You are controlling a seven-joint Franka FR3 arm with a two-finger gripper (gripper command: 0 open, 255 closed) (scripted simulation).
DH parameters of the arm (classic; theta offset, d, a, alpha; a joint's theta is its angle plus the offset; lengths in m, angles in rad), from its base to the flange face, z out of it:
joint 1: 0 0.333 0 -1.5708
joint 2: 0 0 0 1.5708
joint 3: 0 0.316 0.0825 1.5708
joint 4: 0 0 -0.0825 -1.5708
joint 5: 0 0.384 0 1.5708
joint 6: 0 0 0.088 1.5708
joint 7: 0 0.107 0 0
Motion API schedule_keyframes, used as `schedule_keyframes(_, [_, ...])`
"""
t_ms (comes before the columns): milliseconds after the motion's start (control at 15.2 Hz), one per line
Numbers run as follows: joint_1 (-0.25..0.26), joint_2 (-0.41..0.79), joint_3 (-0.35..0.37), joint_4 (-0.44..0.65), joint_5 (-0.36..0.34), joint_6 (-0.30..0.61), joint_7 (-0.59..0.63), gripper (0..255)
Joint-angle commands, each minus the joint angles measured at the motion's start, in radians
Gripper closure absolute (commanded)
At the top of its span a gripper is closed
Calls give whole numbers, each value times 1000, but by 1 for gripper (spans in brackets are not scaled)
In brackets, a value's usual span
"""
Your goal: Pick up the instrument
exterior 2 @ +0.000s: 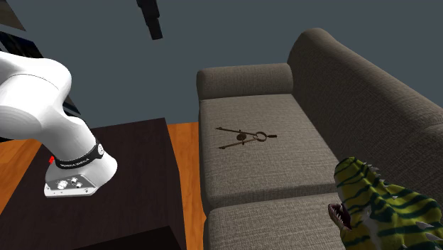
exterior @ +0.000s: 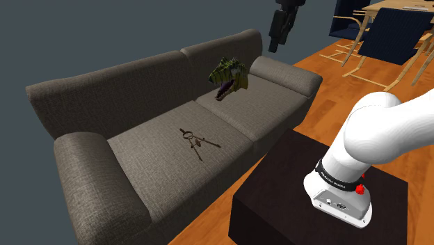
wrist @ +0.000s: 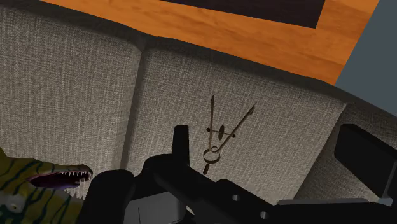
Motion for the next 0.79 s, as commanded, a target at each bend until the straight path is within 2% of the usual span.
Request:
schedule_keyframes(0, [0,0,0,0,0,0,0,0])
schedule_keyframes(396, [20,60,19,-150,-6,227,-14,0])
schedule_keyframes(726, [37,157,34,-237,-13,426,-22,0])
